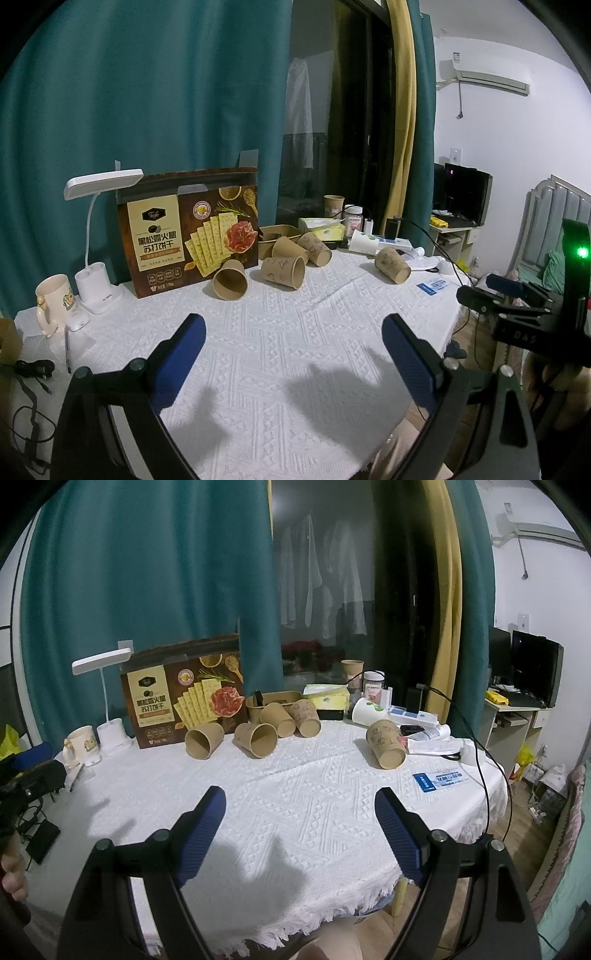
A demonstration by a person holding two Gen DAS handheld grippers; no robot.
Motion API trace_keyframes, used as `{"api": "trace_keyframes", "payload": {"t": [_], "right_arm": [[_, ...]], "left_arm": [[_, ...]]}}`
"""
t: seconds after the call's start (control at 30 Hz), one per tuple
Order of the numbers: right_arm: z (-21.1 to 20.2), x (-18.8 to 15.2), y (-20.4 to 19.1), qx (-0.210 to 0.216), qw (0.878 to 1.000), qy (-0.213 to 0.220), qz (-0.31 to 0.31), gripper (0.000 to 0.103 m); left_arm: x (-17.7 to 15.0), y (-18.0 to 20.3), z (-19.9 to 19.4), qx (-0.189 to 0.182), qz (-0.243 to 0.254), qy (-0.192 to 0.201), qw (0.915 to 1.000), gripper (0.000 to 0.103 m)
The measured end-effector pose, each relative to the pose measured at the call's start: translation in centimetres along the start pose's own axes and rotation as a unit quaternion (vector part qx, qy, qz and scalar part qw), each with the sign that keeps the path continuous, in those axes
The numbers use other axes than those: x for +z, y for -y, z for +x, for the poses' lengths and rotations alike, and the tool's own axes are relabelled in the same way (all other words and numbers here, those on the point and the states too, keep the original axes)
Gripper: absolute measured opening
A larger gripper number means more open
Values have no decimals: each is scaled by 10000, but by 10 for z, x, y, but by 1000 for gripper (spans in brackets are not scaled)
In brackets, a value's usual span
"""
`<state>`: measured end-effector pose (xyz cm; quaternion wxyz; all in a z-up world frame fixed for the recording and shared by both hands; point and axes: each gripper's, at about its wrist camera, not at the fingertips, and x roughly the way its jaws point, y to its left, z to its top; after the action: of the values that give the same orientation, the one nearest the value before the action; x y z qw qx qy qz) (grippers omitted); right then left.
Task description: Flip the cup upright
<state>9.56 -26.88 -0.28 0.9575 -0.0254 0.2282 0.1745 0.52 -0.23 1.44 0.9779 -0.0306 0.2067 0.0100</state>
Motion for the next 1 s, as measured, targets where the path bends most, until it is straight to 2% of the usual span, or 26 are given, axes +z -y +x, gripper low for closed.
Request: {"api": "trace_keyframes", "payload": {"t": [1.0], "right_arm": [[-4, 5, -4, 28, 10000, 25, 39, 81]], "left_arm": [[5, -3, 0, -221, -54, -8, 9997, 96]]}}
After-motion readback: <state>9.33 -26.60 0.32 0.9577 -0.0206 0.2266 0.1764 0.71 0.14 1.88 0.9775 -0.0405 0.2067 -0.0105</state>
